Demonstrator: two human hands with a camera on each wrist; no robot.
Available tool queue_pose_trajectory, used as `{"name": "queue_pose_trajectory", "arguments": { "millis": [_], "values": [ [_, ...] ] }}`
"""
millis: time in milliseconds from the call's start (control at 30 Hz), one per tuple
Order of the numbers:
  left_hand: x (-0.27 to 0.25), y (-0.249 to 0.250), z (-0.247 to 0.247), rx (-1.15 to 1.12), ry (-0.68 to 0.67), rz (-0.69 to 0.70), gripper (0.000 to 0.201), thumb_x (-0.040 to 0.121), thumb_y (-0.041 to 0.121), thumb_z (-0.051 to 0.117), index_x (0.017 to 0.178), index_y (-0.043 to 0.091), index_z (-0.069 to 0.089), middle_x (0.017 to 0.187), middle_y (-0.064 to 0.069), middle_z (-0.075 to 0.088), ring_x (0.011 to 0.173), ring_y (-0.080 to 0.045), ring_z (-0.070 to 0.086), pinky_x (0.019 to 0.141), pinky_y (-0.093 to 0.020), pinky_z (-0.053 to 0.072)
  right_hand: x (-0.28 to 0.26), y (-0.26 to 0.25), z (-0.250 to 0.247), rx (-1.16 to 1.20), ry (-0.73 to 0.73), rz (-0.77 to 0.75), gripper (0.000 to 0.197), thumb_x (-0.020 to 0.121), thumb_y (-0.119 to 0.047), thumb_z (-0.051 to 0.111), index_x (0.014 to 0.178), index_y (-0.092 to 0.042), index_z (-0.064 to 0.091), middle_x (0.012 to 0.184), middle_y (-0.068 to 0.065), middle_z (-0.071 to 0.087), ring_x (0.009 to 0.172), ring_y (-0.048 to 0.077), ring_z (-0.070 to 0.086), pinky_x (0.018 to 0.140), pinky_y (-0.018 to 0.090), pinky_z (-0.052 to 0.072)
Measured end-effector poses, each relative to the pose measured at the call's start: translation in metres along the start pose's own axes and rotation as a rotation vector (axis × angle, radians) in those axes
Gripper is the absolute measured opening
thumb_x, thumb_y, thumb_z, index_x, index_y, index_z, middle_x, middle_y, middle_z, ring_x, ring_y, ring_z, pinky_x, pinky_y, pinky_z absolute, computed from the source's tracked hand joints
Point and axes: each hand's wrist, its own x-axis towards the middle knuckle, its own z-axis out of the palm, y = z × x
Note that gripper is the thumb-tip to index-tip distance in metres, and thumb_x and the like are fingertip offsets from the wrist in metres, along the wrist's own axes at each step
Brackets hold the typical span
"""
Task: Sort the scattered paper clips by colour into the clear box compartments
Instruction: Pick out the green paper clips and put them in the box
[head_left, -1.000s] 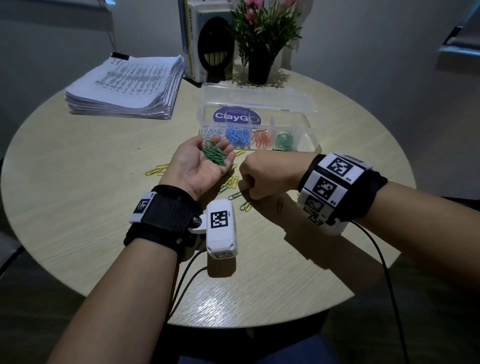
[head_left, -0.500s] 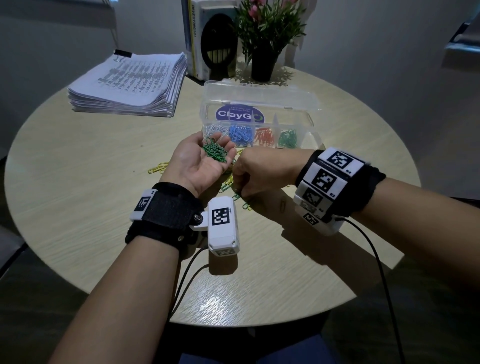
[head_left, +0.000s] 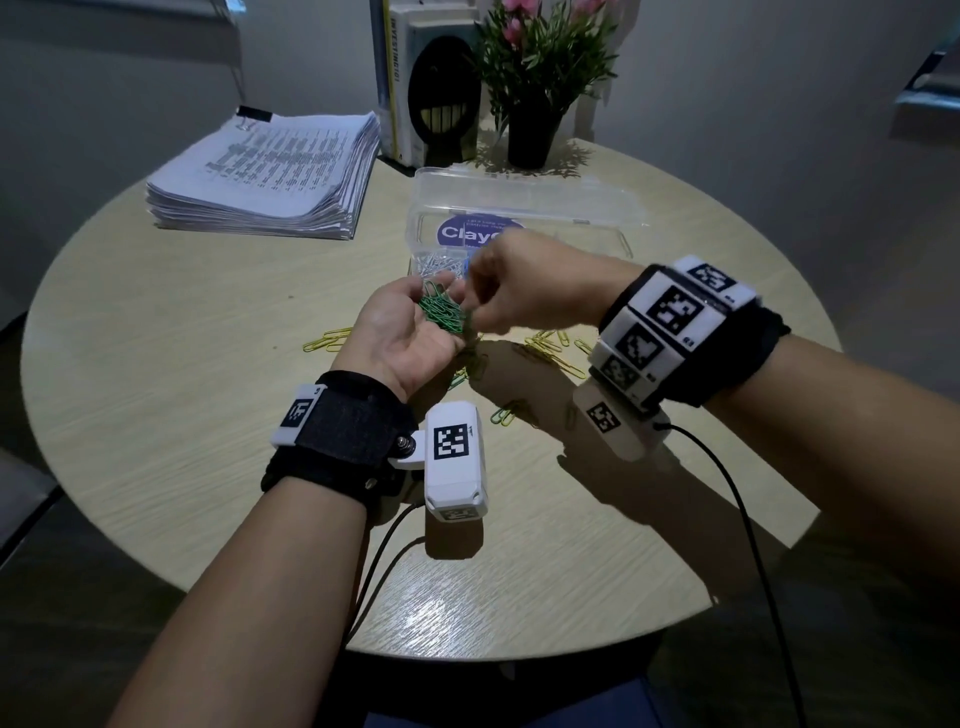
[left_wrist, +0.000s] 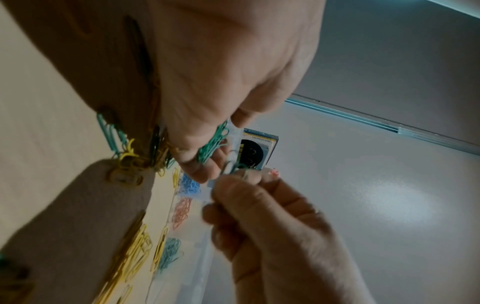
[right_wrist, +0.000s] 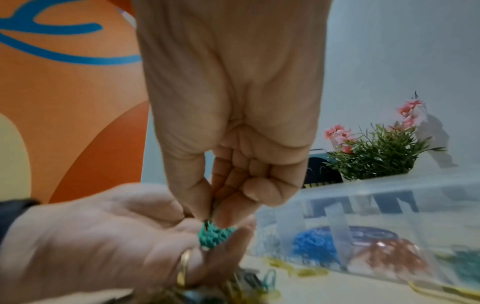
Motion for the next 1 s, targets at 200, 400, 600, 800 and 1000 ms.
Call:
{"name": "queue_pose_trajectory", "arguments": {
  "millis": [200, 400, 600, 800, 1000],
  "values": [
    [-0.005, -0.002, 0.004, 0.043, -0.026, -0.012, 0.031, 0.097, 0.013, 0.029, 0.086, 0.0, 0.055, 0.078, -0.014, 0.061, 0.07, -0.021, 0.057, 0.078, -0.031, 0.051, 0.011, -0.006, -0.008, -0.004, 0.101, 0.013, 0.014, 0.083, -0.016, 0.071, 0.095, -0.008, 0.074, 0.082, 0.007, 0.073, 0.064, 0.013, 0.067, 0.066, 0.03, 0.059],
    [-0.006, 0.002, 0.002, 0.058, 0.033, 0.031, 0.033, 0.1, 0.018, 0.028, 0.085, 0.004, 0.054, 0.079, -0.011, 0.056, 0.075, -0.022, 0.055, 0.079, -0.034, 0.047, -0.008, 0.005, -0.001, -0.163, -0.215, 0.041, 0.006, 0.079, -0.015, 0.073, 0.084, -0.017, 0.073, 0.075, 0.0, 0.071, 0.067, 0.013, 0.063, 0.064, 0.026, 0.052],
    [-0.007, 0.001, 0.001, 0.073, 0.047, 0.048, 0.033, 0.099, 0.018, 0.029, 0.085, 0.004, 0.055, 0.082, -0.012, 0.057, 0.079, -0.023, 0.057, 0.084, -0.036, 0.046, -0.022, 0.01, 0.016, -0.199, -0.379, 0.074, 0.015, 0.076, -0.021, 0.077, 0.074, -0.026, 0.064, 0.069, -0.011, 0.063, 0.066, 0.014, 0.062, 0.062, 0.028, 0.053],
    [-0.007, 0.002, 0.0, 0.063, 0.054, 0.052, 0.036, 0.1, 0.02, 0.028, 0.086, 0.002, 0.055, 0.082, -0.013, 0.057, 0.079, -0.024, 0.056, 0.084, -0.036, 0.046, -0.027, 0.015, 0.014, -0.287, -0.388, 0.096, 0.019, 0.075, -0.02, 0.078, 0.079, -0.024, 0.061, 0.071, -0.012, 0.057, 0.063, 0.007, 0.055, 0.048, 0.019, 0.04],
    [-0.005, 0.01, -0.002, -0.011, 0.07, 0.074, 0.042, 0.103, 0.026, 0.024, 0.085, 0.002, 0.053, 0.078, -0.013, 0.056, 0.077, -0.024, 0.056, 0.079, -0.038, 0.047, -0.022, 0.008, 0.02, -0.241, -0.283, -0.024, 0.011, 0.081, -0.026, 0.072, 0.09, -0.019, 0.07, 0.079, -0.007, 0.062, 0.072, 0.011, 0.056, 0.061, 0.022, 0.043]
  ]
}}
